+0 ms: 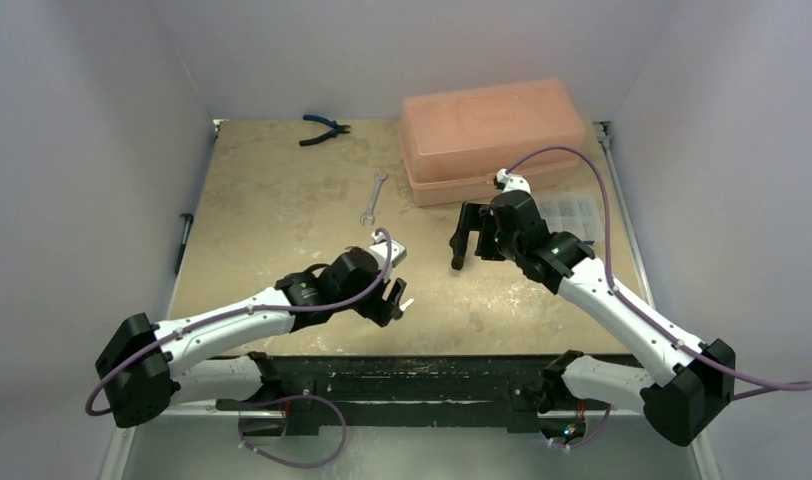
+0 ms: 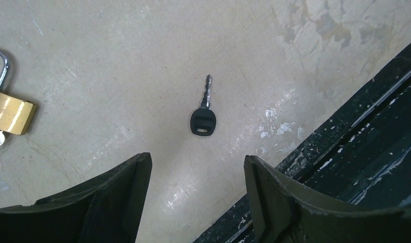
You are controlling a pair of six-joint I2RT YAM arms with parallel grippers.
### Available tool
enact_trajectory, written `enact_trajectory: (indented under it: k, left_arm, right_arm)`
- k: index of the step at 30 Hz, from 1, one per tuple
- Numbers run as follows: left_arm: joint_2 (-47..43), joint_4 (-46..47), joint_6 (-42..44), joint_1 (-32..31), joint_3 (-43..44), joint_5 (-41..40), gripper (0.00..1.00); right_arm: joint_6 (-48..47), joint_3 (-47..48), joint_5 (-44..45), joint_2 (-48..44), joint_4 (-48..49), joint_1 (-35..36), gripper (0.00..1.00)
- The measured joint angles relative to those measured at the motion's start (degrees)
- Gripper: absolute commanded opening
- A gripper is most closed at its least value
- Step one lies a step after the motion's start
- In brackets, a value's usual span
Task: Unlock with the key
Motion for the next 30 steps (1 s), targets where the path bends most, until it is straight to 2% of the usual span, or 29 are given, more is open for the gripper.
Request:
enact_trajectory:
  k: [6, 11, 23, 30]
  left_arm:
    - [8.3, 1.8, 1.5, -2.1, 0.7, -2.2, 0.60]
    - [13.2, 3.1, 1.5, -4.3, 0.9, -4.7, 0.58]
    - [21.5, 7.2, 1.4, -6.6, 2.9, -8.8, 0.53]
    - [24.7, 8.7, 1.4, -6.6, 3.2, -9.4, 0.47]
  right_arm:
    - [-0.7, -1.4, 0.0, -2.3, 0.5, 0.0, 0.99]
    - [-1.0, -2.5, 0.0, -2.8, 0.2, 0.0, 0.99]
    - [-1.2, -3.2, -1.0, -3.2, 0.2, 0.0, 0.98]
    - [-1.2, -3.5, -1.1, -3.2, 0.2, 0.0, 0.98]
